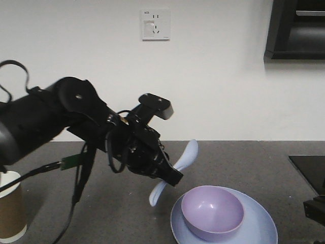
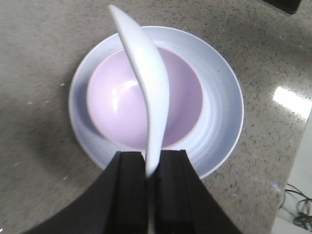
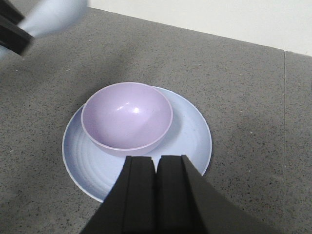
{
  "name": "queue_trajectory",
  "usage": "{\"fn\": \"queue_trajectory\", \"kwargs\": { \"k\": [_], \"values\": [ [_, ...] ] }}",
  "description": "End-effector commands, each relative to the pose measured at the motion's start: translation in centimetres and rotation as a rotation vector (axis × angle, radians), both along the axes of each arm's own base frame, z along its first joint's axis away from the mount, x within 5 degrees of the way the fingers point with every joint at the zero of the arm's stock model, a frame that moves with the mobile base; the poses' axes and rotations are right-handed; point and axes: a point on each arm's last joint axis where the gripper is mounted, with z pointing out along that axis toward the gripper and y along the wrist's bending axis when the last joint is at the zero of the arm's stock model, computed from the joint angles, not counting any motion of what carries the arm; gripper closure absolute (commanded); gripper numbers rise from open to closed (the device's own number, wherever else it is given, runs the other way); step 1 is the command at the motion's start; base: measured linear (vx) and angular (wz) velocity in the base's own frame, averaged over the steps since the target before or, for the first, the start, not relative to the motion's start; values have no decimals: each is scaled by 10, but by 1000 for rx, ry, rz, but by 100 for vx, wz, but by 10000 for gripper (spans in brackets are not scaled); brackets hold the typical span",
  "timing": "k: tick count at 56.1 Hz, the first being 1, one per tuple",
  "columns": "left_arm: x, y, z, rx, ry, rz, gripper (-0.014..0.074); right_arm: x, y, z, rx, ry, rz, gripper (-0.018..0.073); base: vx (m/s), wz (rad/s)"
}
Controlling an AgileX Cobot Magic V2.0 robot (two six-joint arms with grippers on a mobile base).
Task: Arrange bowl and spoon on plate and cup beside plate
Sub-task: 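Lower the white spoon into the bowl and release with left gripper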
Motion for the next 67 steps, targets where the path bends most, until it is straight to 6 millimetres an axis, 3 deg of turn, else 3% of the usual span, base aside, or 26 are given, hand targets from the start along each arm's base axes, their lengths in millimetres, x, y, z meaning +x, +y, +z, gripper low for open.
{"fn": "queue_trajectory", "kwargs": {
  "k": [1,12,26,48,56,67],
  "values": [
    [-2,-14,18,-89,-5,10,596,1,-2,16,9,-104,-27,571,0,0],
    [4,-44,-10,-65,28,-31,595,1,-3,16,8,-110,-29,571,0,0],
    [11,-54,-32,-48,61,-23,534,1,-2,17,17,-110,-30,569,0,0],
    [11,-54,-32,-47,67,-11,98,1,-2,17,20,-108,-31,568,0,0],
    [9,-45,-22,29,18,-13,11,1,-2,17,20,-108,-31,568,0,0],
    [1,-13,19,217,-78,89,6,1,-2,17,19,-108,-31,568,0,0]
  ]
}}
